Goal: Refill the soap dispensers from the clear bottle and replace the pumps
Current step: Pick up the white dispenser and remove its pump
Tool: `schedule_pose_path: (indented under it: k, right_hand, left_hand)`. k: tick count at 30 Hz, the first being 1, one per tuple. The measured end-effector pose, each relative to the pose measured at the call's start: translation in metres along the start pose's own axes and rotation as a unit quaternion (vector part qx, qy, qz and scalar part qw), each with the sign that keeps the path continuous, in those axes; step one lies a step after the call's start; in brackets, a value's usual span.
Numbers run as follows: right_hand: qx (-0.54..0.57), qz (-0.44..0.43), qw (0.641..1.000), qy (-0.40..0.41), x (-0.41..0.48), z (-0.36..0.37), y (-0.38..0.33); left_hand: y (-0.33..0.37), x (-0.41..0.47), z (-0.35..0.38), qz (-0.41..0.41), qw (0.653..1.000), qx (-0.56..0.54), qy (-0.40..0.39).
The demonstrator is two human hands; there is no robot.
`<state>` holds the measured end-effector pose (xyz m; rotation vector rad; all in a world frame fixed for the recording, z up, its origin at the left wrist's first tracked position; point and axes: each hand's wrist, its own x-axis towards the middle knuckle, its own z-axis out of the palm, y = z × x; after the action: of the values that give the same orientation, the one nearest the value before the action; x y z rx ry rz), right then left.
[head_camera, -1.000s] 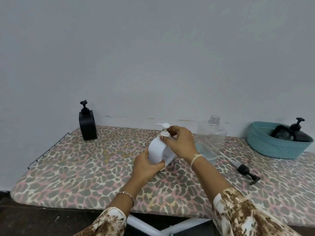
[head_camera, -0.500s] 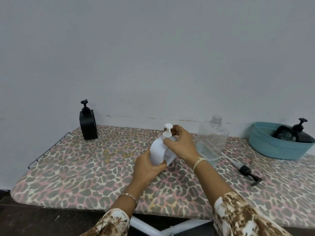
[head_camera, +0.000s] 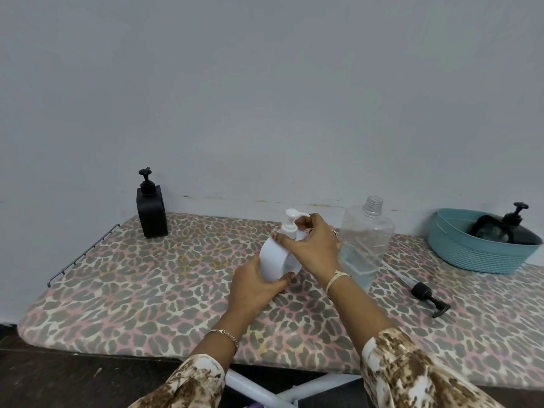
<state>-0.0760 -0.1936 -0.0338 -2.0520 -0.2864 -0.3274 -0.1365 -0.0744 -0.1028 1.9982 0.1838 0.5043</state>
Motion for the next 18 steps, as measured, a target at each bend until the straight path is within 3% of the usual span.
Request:
schedule_pose_path:
  k: [4,11,18]
  right_hand:
    - [0.016,0.011,1.0,0.002,0.001,0.007,0.0]
    - [-0.103,-0.012,0.993,0.06,-0.002,0.002,-0.007]
    - [-0.115,-0.042,0.992,0.012,0.001,-0.004,-0.014]
  left_hand:
    - [-0.003,0.001,0.001,0.001,1.0,-0.001,0.005]
    - [0.0,0.0,0.0,0.007,1.0,0.012,0.006]
    - [-0.002,0.0,0.001,0.007,1.0,0.007,0.004]
